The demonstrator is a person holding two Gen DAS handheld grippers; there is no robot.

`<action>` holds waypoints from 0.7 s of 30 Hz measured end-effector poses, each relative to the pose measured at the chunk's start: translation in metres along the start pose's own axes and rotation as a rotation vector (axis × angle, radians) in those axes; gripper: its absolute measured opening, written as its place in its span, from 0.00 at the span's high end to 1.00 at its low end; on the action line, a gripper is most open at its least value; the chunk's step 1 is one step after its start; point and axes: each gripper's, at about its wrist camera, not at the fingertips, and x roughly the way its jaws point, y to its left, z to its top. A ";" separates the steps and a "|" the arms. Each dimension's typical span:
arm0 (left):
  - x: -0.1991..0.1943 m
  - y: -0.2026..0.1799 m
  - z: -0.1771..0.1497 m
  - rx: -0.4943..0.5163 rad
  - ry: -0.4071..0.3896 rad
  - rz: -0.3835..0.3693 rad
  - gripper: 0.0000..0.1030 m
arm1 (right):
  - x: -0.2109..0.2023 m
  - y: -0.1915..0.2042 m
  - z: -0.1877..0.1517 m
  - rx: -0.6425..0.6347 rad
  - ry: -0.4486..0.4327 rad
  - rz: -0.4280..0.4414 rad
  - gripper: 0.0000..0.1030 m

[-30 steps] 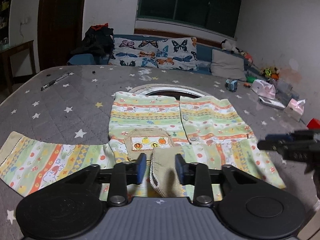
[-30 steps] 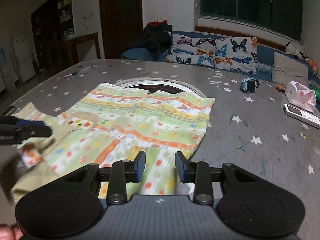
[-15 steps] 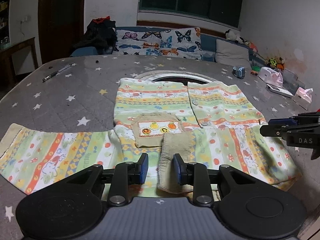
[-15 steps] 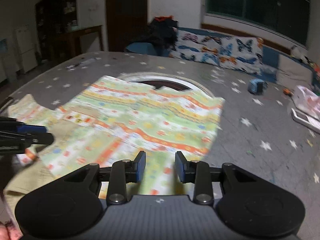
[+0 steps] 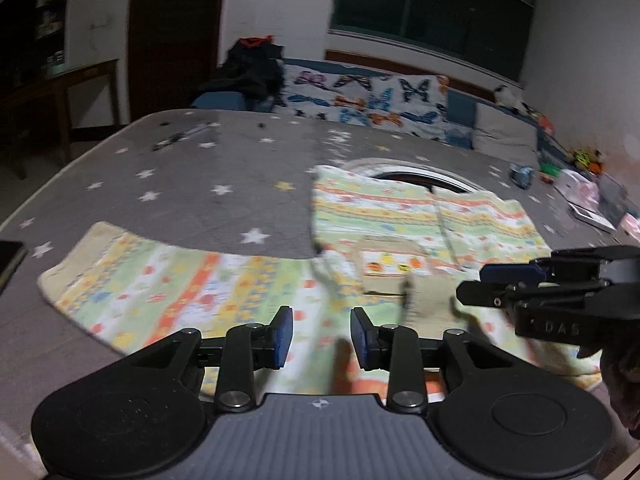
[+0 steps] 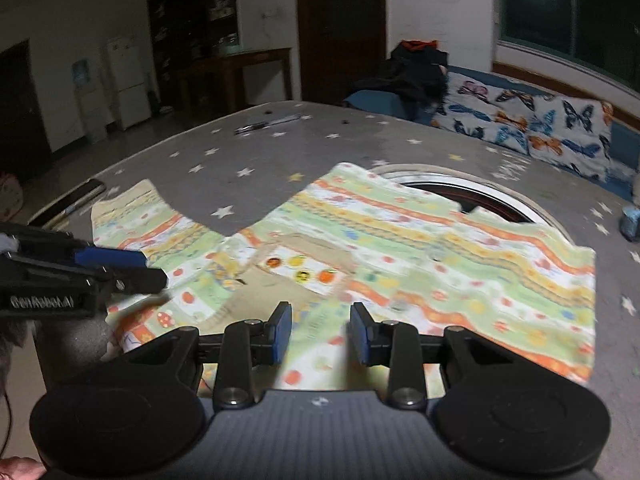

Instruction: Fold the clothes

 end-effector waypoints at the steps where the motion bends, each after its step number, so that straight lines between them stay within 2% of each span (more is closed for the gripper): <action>1: -0.001 0.005 0.000 -0.010 -0.001 0.012 0.66 | 0.005 0.004 0.001 -0.013 0.005 0.004 0.69; 4: -0.004 0.023 -0.002 -0.044 -0.005 0.057 0.61 | 0.014 0.011 -0.001 -0.032 0.028 0.009 0.69; 14: -0.012 0.082 -0.002 -0.178 -0.028 0.216 0.59 | 0.016 0.015 0.006 -0.020 0.014 0.027 0.69; 18: -0.016 0.098 -0.002 -0.211 -0.035 0.260 0.59 | 0.026 0.018 0.005 -0.028 0.033 0.023 0.68; 21: -0.017 0.106 -0.002 -0.223 -0.037 0.279 0.56 | 0.020 0.017 0.007 -0.012 0.012 0.027 0.68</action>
